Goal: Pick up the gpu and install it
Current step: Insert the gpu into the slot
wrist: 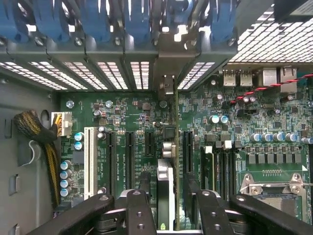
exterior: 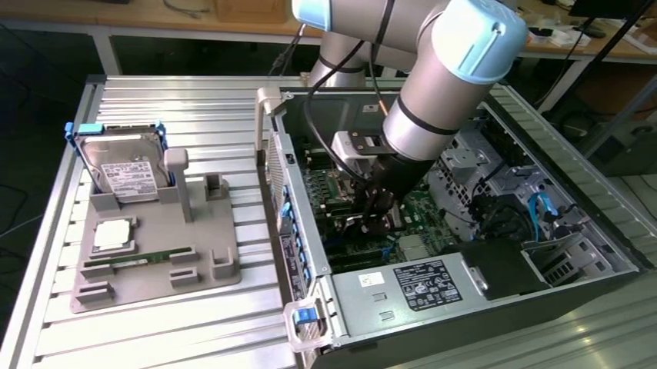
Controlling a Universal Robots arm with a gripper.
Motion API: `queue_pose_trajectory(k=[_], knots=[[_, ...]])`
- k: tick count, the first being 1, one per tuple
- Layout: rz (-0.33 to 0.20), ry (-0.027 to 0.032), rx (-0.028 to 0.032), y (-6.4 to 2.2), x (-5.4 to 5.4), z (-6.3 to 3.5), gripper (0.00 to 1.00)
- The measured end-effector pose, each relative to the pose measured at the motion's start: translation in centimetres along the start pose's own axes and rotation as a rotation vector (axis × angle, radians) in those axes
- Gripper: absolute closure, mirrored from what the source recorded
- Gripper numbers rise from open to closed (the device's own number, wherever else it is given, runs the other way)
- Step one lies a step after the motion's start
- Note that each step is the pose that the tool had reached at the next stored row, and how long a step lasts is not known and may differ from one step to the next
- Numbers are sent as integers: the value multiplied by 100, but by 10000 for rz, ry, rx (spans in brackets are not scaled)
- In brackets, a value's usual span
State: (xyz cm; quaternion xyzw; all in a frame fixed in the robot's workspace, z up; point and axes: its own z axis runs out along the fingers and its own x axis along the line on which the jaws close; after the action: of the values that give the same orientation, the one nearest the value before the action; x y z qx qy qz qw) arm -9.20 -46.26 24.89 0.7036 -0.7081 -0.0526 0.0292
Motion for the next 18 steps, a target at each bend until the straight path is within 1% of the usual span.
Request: queue_pose_trajectory(k=[3, 10, 16, 18], knots=[[-1, -12, 13, 7, -2, -56, 60], [-2, -12, 58, 24, -7, -204, 60], [-6, -14, 173, 36, -13, -300, 60], [-7, -11, 212, 41, -16, -346, 60]])
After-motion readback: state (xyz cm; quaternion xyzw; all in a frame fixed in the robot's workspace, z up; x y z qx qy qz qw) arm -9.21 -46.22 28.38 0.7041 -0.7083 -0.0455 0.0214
